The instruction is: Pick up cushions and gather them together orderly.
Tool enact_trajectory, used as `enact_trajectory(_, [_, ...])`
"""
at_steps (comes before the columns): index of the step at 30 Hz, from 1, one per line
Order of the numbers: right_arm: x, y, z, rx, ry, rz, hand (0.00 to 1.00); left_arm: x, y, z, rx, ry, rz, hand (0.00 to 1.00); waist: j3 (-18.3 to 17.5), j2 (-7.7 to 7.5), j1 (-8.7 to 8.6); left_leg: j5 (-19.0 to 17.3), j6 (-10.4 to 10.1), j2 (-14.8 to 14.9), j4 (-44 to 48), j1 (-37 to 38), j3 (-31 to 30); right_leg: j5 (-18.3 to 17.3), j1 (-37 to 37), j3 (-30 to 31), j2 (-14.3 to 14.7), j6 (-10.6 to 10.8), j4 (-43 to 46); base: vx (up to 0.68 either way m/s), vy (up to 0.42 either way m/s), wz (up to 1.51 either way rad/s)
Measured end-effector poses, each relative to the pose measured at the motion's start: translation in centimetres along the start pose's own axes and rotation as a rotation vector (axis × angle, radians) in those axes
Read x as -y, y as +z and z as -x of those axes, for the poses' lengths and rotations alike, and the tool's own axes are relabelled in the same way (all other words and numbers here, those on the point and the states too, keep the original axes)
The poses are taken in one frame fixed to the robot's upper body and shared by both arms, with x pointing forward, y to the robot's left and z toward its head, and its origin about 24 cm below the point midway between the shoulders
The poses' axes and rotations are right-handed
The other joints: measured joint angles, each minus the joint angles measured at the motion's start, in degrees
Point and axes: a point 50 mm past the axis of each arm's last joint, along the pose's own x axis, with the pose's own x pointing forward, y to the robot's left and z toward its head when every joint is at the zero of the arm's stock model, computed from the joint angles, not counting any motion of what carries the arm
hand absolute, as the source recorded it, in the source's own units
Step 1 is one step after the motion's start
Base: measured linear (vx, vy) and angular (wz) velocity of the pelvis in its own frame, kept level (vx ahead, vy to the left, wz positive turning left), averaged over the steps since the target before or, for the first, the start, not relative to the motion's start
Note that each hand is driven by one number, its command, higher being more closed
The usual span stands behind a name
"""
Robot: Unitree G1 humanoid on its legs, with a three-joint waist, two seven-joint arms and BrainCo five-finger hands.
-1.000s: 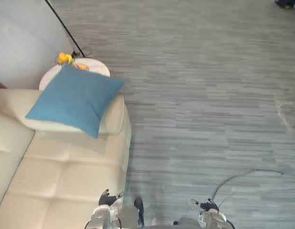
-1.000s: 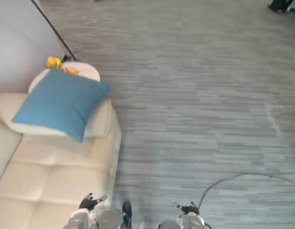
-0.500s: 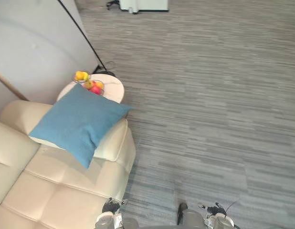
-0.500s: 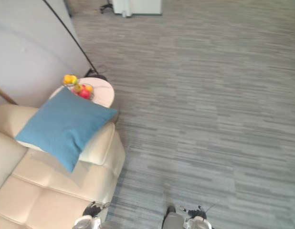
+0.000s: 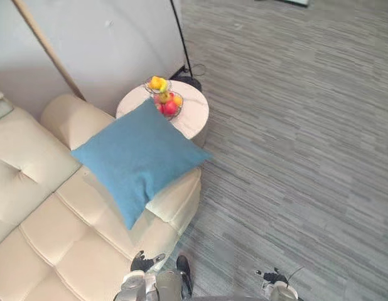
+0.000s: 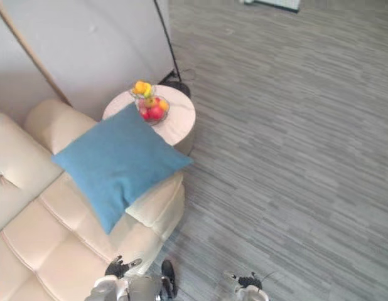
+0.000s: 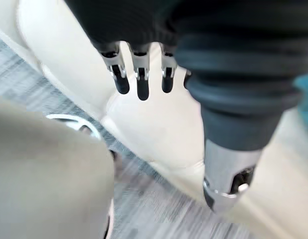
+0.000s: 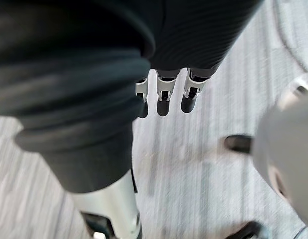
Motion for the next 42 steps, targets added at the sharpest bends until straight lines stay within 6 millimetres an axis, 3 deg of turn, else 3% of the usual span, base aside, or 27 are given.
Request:
enact_trajectory(1, [0.0, 0.1, 0.0, 0.004, 0.003, 0.002, 0.00, -0.1, -0.2, 0.0, -0.006, -0.002, -0.013, 0.00, 0.0, 0.05, -0.18, -0.5, -0.2, -0.5, -0.4, 1.4, -1.9, -2.4, -3.4, 3.7, 0.2, 0.5, 6.3, 0.28, 0.076, 0.80])
enact_trajectory(2, [0.0, 0.1, 0.0, 0.005, 0.005, 0.002, 0.00, -0.1, -0.2, 0.0, -0.008, -0.002, -0.013, 0.00, 0.0, 0.06, -0.16, -0.5, -0.2, -0.6, -1.0, 2.6, -2.9, -3.9, -4.6, 4.7, 0.7, 0.5, 7.1, 0.29, 0.055, 0.76])
enact_trajectory(4, [-0.2, 0.3, 0.0, 0.010, 0.010, 0.001, 0.00, -0.1, -0.5, 0.1, -0.014, -0.003, -0.011, 0.00, -0.1, 0.16, -0.15, -0.6, -0.3, -0.7, -2.9, 5.6, -5.5, -7.6, -6.4, 5.3, 2.8, -0.4, 2.9, 0.24, -0.014, 0.75])
enact_trajectory(5, [-0.2, 0.3, 0.0, 0.015, 0.012, 0.000, 0.00, 0.1, -0.5, 0.1, -0.013, -0.005, -0.008, 0.00, -0.1, 0.29, -0.36, -0.8, -0.8, -0.6, -2.9, 6.4, -7.8, -8.6, -7.4, 6.8, 4.7, -1.4, -3.5, 0.25, -0.064, 0.79])
enact_trajectory(6, [-0.2, 0.4, 0.0, 0.017, 0.012, 0.000, 0.00, 0.1, -0.4, 0.1, -0.012, -0.006, -0.007, 0.00, 0.0, 0.39, -0.37, -1.1, -1.1, -0.5, -2.9, 6.7, -8.7, -8.7, -7.7, 8.1, 5.6, -1.6, -6.0, 0.21, -0.121, 0.82])
enact_trajectory(9, [-0.1, 0.7, 0.1, 0.038, 0.014, 0.003, 0.00, 0.4, 0.0, 0.0, -0.002, -0.009, 0.005, 0.00, 0.0, 0.86, -0.73, -2.9, -2.5, 0.2, -1.8, 6.5, -15.4, -7.3, -10.7, 20.4, 11.6, -2.6, -15.2, 0.13, -0.205, 0.99])
enact_trajectory(10, [0.0, 0.4, 0.1, 0.034, 0.012, 0.002, 0.00, 0.2, -0.1, 0.0, -0.003, -0.003, 0.013, 0.00, -0.1, 0.56, -0.97, -3.7, -3.2, 0.0, -0.6, 5.8, -17.3, -5.8, -10.5, 23.3, 12.5, -2.9, -17.0, 0.10, -0.304, 1.41])
enact_trajectory(11, [0.1, -0.5, 0.3, 0.010, 0.008, 0.003, 0.00, -0.2, -0.1, 0.0, -0.004, 0.011, 0.016, 0.00, -0.8, -1.02, -1.00, -5.8, -3.8, -1.2, 1.8, 5.3, -19.8, -2.8, -9.6, 24.8, 11.7, -4.3, -19.4, 0.13, -0.357, 1.44])
enact_trajectory(12, [0.0, -0.9, 0.4, 0.002, 0.012, -0.002, 0.00, -0.2, -0.2, 0.0, -0.005, 0.012, 0.018, 0.00, -1.6, -1.46, -1.00, -7.0, -4.5, -0.6, 3.4, 4.8, -20.0, -2.7, -8.9, 23.2, 11.1, -4.1, -18.9, 0.17, -0.372, 1.44])
enact_trajectory(14, [1.1, -0.6, 0.3, 0.012, -0.016, 0.006, 0.00, 0.9, -0.6, 0.3, -0.011, -0.010, 0.046, 0.00, -2.9, 1.18, -1.15, -6.9, -6.1, 3.3, 6.0, 2.7, -16.8, -4.1, -7.8, 16.9, 11.8, -5.5, -20.0, 0.19, -0.345, 1.15])
enact_trajectory(17, [1.2, -0.1, 0.1, 0.024, -0.019, 0.009, 0.00, 1.8, -0.4, 0.4, -0.007, -0.026, 0.077, 0.00, -2.9, 2.38, -1.49, -5.5, -8.0, 5.9, 5.9, 0.7, -13.2, -4.8, -6.2, 11.1, 12.0, -6.2, -20.2, 0.16, -0.206, 1.03])
enact_trajectory(22, [0.3, 0.1, 0.2, 0.023, -0.004, -0.027, 0.00, 2.2, 0.3, 0.3, 0.012, -0.050, 0.062, 0.00, -2.9, 0.79, -1.85, -0.5, -7.5, 5.7, 0.9, 0.8, -9.0, -4.9, -2.8, 3.8, 10.9, -6.3, -23.6, 0.05, -0.078, 0.73])
enact_trajectory(27, [0.2, 0.3, 0.1, 0.023, -0.008, -0.043, 0.00, 1.2, 0.2, 0.1, 0.010, -0.034, 0.024, 0.00, -3.1, -0.20, -1.96, 2.6, -7.7, 4.9, -4.9, 2.6, -9.1, -3.6, -1.9, 3.4, 11.2, -6.3, -26.6, 0.00, 0.001, 0.09])
enact_trajectory(30, [1.5, 1.5, -0.1, 0.060, -0.041, -0.043, 0.00, 0.6, 0.1, 0.1, 0.007, -0.020, 0.022, 0.00, -3.4, -0.32, -2.08, 5.1, -7.7, 4.5, -9.7, 4.3, -8.9, -2.4, -1.7, 3.7, 11.7, -6.3, -28.4, -0.01, -0.003, -0.03])
enact_trajectory(33, [4.9, 5.9, -0.3, 0.209, -0.116, -0.002, 0.00, -2.0, 1.0, 0.0, 0.050, 0.038, 0.009, 0.00, -3.5, -0.36, -2.46, 7.3, -7.6, 4.1, -13.9, 5.0, -8.8, -1.1, -2.0, 4.0, 12.3, -6.3, -30.3, -0.05, 0.013, -0.01])
enact_trajectory(36, [8.6, 12.2, 0.7, 0.423, -0.213, 0.120, 0.00, -6.1, 3.7, 0.1, 0.167, 0.159, 0.056, 0.00, -3.6, -0.25, -2.63, 8.3, -7.3, 3.8, -16.2, 5.5, -8.9, 0.2, -2.3, 4.5, 13.0, -6.3, -32.3, 0.00, 0.015, -0.07])
enact_trajectory(40, [9.8, 17.8, 2.6, 0.620, -0.256, 0.184, 0.00, -9.6, 6.9, 1.0, 0.305, 0.264, 0.125, 0.00, -3.8, -0.10, -2.93, 8.3, -7.3, 3.5, -16.8, 5.8, -8.6, 0.8, -2.1, 5.1, 13.1, -6.2, -33.7, 0.04, 0.021, -0.09])
enact_trajectory(42, [9.1, 19.1, 3.0, 0.667, -0.236, 0.186, 0.00, -9.8, 8.6, 1.4, 0.381, 0.278, 0.158, 0.00, -3.8, -0.01, -2.97, 8.3, -7.2, 3.3, -16.8, 5.6, -8.7, 0.9, -2.2, 5.2, 13.1, -6.2, -34.1, 0.06, 0.011, -0.02])
